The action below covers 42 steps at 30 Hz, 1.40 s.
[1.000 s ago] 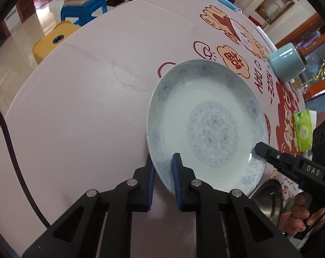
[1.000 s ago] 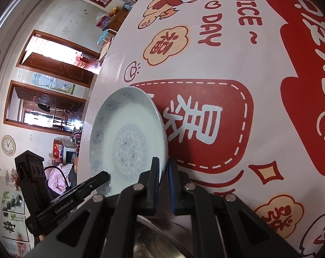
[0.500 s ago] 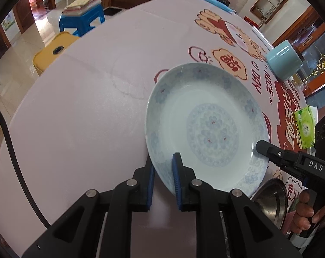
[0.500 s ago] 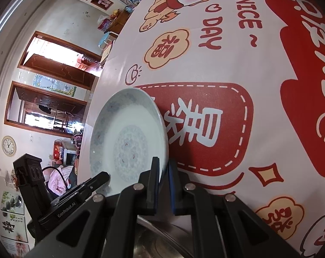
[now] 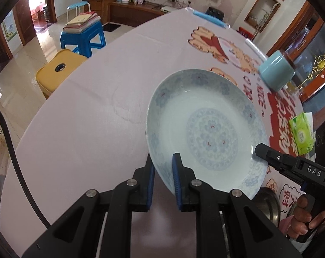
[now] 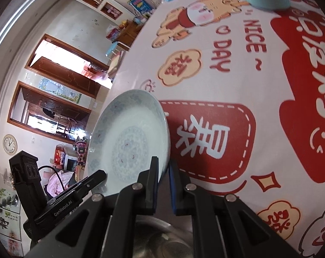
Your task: Organize plates and bowls
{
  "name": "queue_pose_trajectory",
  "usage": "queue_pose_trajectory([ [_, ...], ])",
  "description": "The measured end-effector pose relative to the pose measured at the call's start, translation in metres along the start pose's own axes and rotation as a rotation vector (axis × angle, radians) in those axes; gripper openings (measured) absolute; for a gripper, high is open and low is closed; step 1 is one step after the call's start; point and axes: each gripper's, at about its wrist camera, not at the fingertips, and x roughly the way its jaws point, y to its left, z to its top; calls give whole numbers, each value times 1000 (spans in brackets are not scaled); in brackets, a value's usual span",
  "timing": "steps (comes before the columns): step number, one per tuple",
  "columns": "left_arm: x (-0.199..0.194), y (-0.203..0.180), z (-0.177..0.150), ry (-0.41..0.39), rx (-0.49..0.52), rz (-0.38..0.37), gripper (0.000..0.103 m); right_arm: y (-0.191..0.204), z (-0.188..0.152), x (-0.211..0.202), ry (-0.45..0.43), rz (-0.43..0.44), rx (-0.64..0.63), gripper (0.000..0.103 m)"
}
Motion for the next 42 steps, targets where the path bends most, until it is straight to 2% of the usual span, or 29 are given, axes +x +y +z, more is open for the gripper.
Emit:
queue_pose_trajectory([
  [7,-24,-4,4,-63,1,-11,14,11,3,-10,-25,2,-29,8],
  [20,-71,-9,-5,-108,14,12,14,35,-4,-37,-48,26,-87,9],
  [27,-103,-11,-25,-119,23,11,14,52,-21,-64,-68,34,-114,9],
  [42,-171,-11,-73,-164,67,-11,14,82,-79,-117,-119,29,-164,9],
])
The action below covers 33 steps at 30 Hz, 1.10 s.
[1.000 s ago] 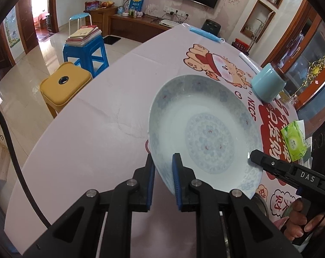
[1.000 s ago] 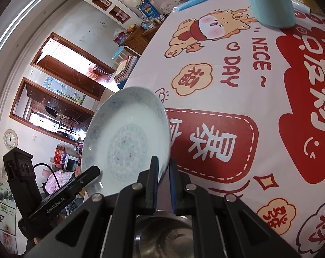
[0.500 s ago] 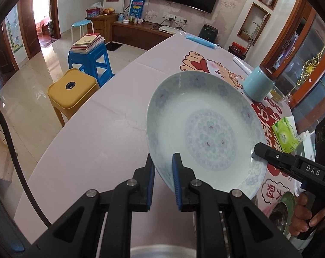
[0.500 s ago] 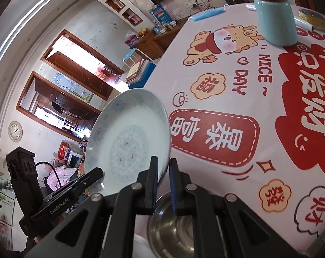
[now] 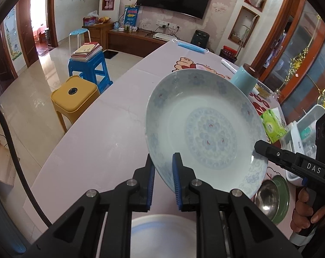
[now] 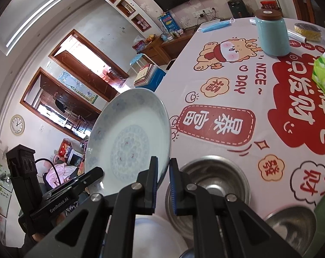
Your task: Organize plates and bowls
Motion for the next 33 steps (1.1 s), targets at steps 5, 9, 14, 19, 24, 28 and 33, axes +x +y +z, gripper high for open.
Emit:
queue_pose_trajectory([
  [5,-15,3,-12,-2,15,-4,14,9,-19,-10,-1,-7,3,10],
  [9,-23,7,-23,6,21,-12,14,16,-38,-16,1,-19,16,10],
  [14,-36,16,-42,24,46,-28,14,24,-59,-23,-5,-34,36,10],
  [19,-46,24,-59,52,73,-48,14,33,-86,-31,-21,-53,60,10],
  [24,-55,28,-82,81,119,-72,14,40,-118,-38,-35,-75,99,10],
  [28,-58,34,-97,110,154,-92,14,44,-140,-40,-40,-94,132,10],
  [33,-60,40,-115,143,199,-122,14,48,-169,-42,-49,-121,169,10],
])
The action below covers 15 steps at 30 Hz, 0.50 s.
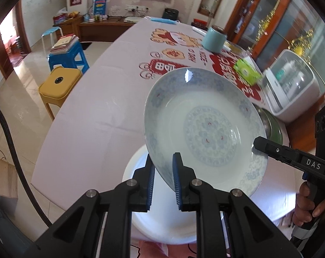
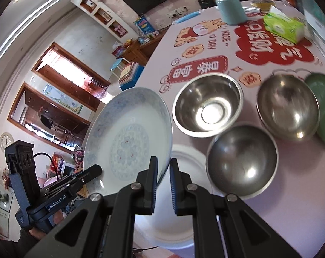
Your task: Organize plates and bowls
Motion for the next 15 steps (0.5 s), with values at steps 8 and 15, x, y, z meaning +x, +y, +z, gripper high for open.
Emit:
queue_pose_trajectory([
  [8,9,6,-24,60,68,-37,15,-4,-39,0,-12,-44,72,10],
  [15,26,10,-39,110,104,-57,15,-12,-66,9,2,-83,129,10],
])
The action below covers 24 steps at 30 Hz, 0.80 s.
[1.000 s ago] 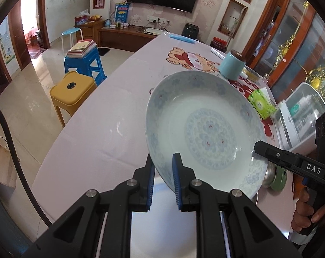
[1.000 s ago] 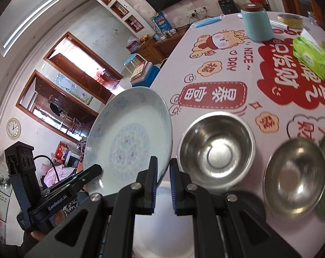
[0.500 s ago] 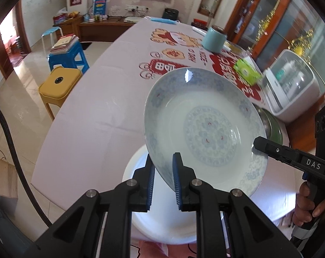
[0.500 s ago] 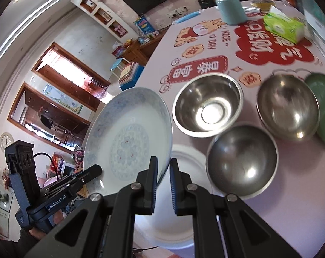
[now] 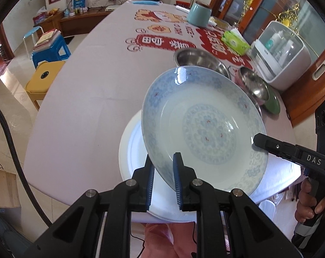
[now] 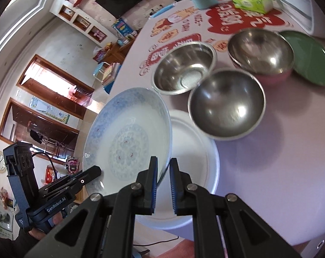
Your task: Organize plates and bowls
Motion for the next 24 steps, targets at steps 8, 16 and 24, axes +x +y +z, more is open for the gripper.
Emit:
queue_pose_trajectory([
  [8,29,6,-10,77,17,-18,15,-7,-19,15,32,-53,34,10],
  [16,53,9,-17,139,37,-25,16,-18,-32,31,60,-90,65,10],
  [24,66,12,-16,172,56,-25,16,-20,-40,38,57,-119,52,10],
])
